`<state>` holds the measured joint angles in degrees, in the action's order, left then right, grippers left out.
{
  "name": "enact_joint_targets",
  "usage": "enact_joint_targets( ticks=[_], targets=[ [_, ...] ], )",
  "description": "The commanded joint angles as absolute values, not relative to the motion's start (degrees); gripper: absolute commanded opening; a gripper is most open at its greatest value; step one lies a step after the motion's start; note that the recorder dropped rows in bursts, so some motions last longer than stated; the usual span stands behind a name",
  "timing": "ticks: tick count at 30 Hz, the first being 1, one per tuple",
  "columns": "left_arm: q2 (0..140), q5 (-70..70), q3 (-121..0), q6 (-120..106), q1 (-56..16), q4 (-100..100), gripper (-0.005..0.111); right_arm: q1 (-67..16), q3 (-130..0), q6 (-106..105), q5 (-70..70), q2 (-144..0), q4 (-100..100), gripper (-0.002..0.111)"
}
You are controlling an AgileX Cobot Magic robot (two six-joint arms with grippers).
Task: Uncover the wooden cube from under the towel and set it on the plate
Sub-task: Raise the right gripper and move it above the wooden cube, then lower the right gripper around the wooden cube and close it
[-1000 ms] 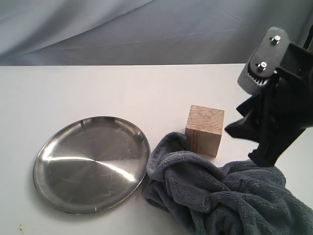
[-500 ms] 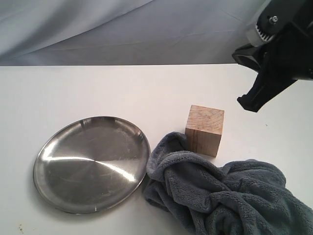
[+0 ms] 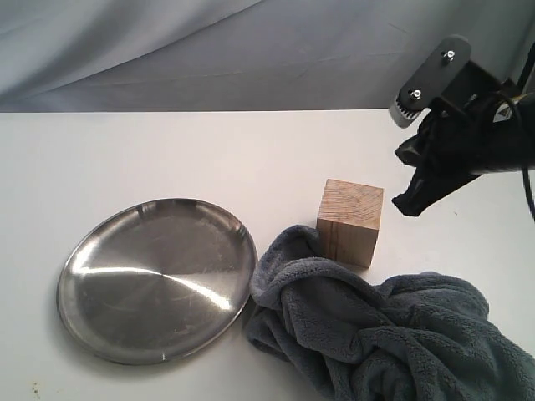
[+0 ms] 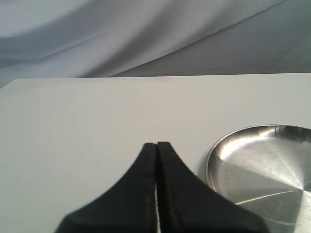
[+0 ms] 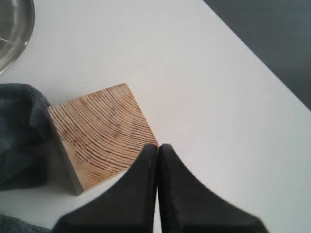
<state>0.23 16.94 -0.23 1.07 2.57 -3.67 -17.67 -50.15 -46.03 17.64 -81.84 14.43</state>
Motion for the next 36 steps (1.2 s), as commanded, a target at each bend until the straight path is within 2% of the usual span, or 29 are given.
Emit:
enact_joint_targets(
  ticks=[1,3,4,5,6,29,36],
  targets=[
    [0.00,16.32,0.00,1.29,2.65,-3.56,0.000,-17.22,-50.09,-45.94,14.65,-84.40,21.00,0.009],
    [0.00,16.32,0.00,1.29,2.65,-3.56,0.000,-17.22,-50.09,-46.29,14.64,-84.37,21.66,0.035],
    [0.00,16.32,0.00,1.29,2.65,-3.56,0.000,-17.22,-50.09,-47.87,14.55,-84.37,21.66,0.063],
    [0.00,16.32,0.00,1.29,2.65,-3.56,0.000,-17.22,-50.09,-48.54,14.41,-84.37,21.56,0.079],
    [0.00,16.32,0.00,1.29,2.65,-3.56,0.000,-17.34,-50.09,-48.64,13.39,-84.37,21.31,0.104],
    [0.00,16.32,0.00,1.29,2.65,-3.56,0.000,-17.34,-50.09,-52.22,8.30,-92.20,19.72,0.105],
    [0.00,16.32,0.00,1.29,2.65,-3.56,0.000,-17.34,-50.09,-47.48,6.75,-92.20,32.76,0.105]
  ],
)
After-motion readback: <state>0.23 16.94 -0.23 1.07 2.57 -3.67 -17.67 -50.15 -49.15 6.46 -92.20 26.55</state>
